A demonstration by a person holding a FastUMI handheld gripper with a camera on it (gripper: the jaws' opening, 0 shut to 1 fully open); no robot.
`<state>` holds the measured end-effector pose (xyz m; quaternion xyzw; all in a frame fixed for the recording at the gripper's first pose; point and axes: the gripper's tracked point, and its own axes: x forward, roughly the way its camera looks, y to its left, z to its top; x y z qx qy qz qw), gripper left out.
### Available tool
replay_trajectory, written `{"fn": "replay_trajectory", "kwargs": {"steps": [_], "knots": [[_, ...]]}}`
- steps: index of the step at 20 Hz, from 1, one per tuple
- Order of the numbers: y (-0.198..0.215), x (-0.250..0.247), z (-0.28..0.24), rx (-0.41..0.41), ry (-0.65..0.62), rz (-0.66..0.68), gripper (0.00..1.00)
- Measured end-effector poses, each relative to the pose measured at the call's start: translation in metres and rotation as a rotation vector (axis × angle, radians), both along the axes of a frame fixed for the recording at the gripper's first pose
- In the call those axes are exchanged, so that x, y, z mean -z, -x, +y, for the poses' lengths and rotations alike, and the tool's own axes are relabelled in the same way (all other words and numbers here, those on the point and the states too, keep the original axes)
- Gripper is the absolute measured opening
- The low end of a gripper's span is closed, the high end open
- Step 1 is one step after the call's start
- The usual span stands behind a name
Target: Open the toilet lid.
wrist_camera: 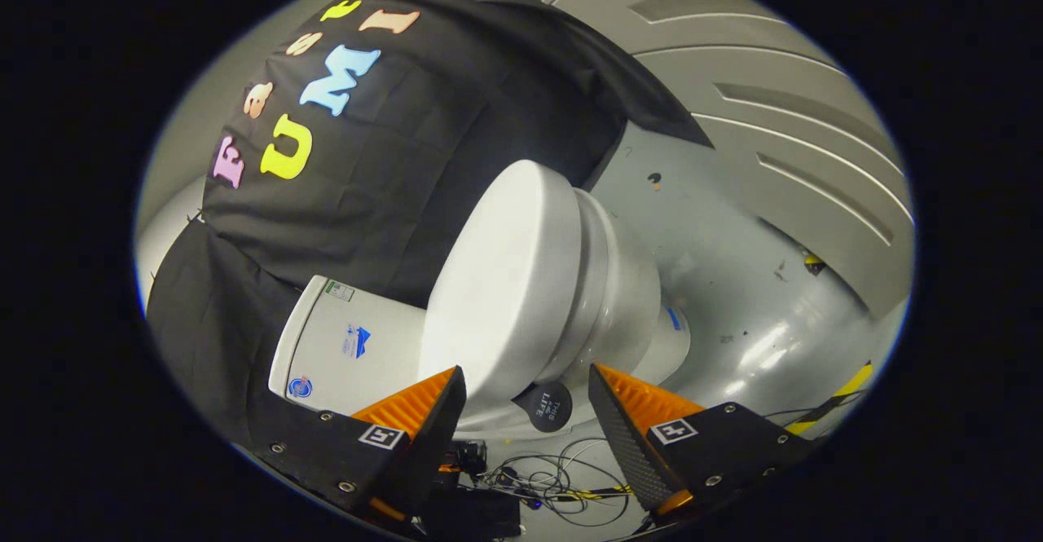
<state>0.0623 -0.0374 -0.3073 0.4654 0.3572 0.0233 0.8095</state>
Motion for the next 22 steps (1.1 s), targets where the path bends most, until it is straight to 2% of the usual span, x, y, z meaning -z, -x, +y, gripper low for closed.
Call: {"fn": "replay_trajectory", "kwargs": {"steps": [4,6,7,9,11,14,19,22], "knots": [[0.002,0.015,0.009,0.019,-0.086,0.049,0.88],[0.003,0.019,0.015,0.017,-0.116,0.062,0.79],[0.002,0.020,0.017,0.020,-0.133,0.066,0.71],[0.000,0.019,0.021,0.052,-0.193,0.082,0.62],[-0.002,0.022,0.021,0.084,-0.229,0.098,0.57],[-0.001,0.026,0.021,0.092,-0.263,0.118,0.45],[0.003,0.039,0.018,0.148,-0.317,0.174,0.09],[0.002,0.041,0.019,0.156,-0.383,0.186,0.09]]}}
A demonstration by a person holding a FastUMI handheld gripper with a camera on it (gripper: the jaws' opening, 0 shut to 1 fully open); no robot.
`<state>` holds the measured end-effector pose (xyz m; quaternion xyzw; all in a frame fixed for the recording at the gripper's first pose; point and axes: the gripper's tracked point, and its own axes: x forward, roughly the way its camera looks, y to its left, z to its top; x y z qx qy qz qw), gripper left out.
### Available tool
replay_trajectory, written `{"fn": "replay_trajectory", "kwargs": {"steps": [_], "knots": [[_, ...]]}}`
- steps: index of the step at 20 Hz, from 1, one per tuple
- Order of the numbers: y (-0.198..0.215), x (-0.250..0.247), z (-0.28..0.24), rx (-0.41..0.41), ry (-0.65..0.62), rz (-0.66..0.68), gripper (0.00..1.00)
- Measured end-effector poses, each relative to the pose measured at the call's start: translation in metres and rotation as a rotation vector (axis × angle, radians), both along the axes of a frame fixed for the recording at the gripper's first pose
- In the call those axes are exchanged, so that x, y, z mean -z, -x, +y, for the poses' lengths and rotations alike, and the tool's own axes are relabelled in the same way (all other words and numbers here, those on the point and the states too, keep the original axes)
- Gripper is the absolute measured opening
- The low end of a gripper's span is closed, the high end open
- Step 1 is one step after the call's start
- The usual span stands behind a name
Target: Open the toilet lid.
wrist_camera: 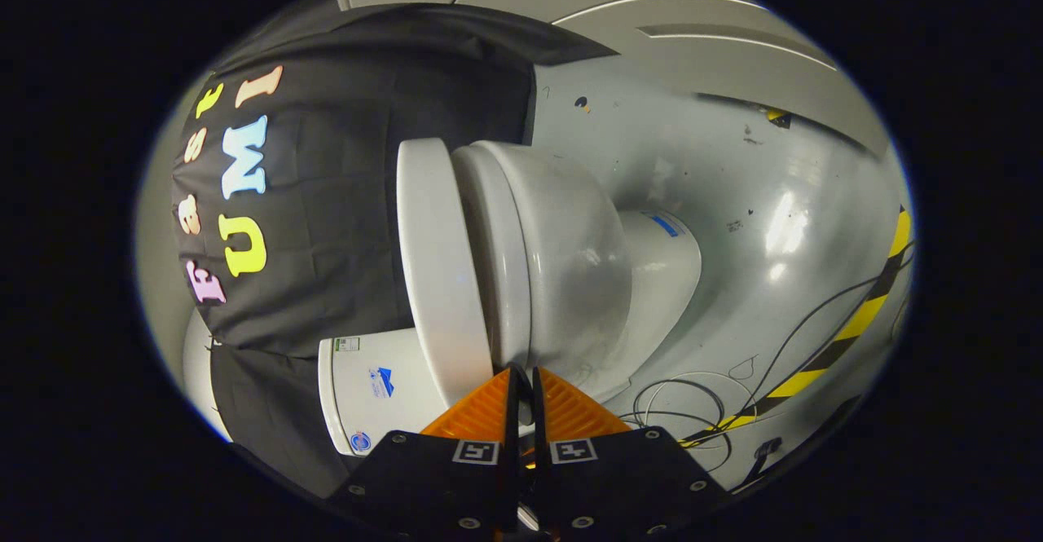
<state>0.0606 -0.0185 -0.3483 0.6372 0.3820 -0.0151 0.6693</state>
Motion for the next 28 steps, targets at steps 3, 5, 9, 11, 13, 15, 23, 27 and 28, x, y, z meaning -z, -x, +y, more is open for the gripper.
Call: {"fn": "replay_trajectory", "kwargs": {"steps": [3,5,9,11,13,15,23,27,28], "knots": [[-0.001,0.001,0.001,-0.014,-0.057,-0.012,0.09],[-0.003,-0.007,0.001,-0.017,-0.049,-0.046,0.06],[-0.002,-0.015,0.002,-0.115,0.181,-0.111,0.00],[-0.002,-0.026,0.003,-0.116,0.172,-0.111,0.00],[-0.005,-0.038,0.005,-0.119,0.197,-0.132,0.00],[-0.005,-0.051,0.007,-0.138,0.241,-0.150,0.00],[-0.010,-0.096,0.016,-0.170,0.331,-0.196,0.00],[-0.013,-0.116,0.024,-0.183,0.387,-0.228,0.00],[-0.015,-0.121,0.026,-0.186,0.399,-0.233,0.00]]}}
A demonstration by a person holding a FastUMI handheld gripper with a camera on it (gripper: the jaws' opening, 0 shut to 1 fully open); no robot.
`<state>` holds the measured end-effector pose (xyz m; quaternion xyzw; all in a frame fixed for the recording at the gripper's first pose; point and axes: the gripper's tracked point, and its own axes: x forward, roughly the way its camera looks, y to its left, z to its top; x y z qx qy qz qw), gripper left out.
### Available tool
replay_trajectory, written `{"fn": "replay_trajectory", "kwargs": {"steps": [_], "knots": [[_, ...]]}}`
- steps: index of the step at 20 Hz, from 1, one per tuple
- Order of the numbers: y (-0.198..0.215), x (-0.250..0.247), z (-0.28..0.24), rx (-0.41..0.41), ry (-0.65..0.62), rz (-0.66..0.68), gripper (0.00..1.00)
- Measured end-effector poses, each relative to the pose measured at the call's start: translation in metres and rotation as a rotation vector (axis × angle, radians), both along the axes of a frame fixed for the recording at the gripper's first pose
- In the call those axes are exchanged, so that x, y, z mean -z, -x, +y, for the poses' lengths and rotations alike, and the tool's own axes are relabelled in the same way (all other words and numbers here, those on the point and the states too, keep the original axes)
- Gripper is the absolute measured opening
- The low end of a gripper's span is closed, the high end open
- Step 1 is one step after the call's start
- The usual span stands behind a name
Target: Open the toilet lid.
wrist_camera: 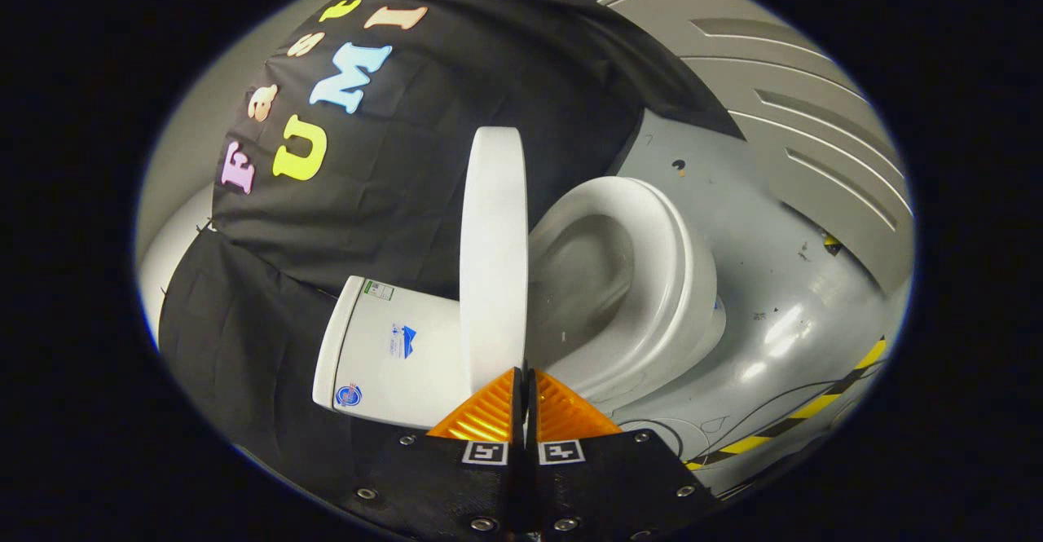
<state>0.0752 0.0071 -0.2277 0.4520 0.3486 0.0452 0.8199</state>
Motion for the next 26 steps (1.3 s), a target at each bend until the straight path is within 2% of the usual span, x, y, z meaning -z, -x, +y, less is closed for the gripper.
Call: {"fn": "replay_trajectory", "kwargs": {"steps": [6,26], "knots": [[-0.003,-0.014,0.005,0.024,0.058,-0.007,0.00],[-0.012,-0.071,0.041,-0.003,0.281,-0.101,0.00]]}}
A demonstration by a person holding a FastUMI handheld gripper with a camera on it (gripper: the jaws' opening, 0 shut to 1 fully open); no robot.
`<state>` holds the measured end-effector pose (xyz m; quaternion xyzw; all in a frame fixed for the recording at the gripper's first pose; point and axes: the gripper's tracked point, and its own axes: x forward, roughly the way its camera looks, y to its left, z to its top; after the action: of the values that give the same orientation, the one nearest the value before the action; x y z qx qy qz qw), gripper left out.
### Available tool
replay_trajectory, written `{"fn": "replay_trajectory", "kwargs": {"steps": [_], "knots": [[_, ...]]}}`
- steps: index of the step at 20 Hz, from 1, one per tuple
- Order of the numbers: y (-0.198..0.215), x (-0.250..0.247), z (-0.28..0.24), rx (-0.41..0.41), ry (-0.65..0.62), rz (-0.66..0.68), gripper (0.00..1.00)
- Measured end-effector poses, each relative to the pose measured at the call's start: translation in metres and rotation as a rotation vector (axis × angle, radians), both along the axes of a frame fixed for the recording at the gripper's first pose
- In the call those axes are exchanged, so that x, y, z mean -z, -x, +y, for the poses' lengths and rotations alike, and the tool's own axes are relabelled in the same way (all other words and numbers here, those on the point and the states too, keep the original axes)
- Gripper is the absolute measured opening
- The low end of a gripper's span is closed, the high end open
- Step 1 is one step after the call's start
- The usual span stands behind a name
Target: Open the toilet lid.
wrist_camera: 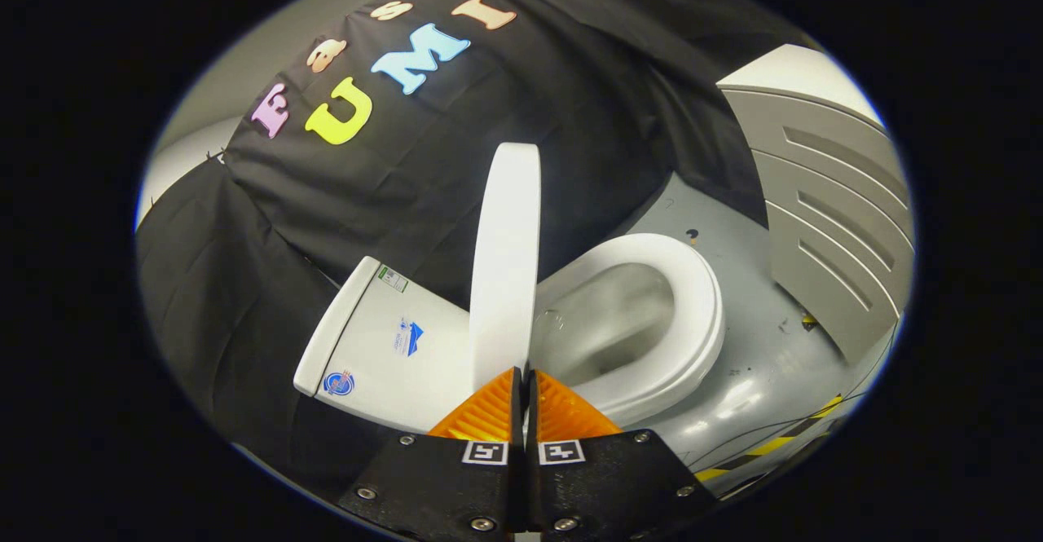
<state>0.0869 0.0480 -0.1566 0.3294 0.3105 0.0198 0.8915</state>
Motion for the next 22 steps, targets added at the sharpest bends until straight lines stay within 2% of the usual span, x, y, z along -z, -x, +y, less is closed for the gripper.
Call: {"fn": "replay_trajectory", "kwargs": {"steps": [22], "knots": [[-0.010,-0.063,0.066,-0.053,0.302,-0.105,0.00]]}}
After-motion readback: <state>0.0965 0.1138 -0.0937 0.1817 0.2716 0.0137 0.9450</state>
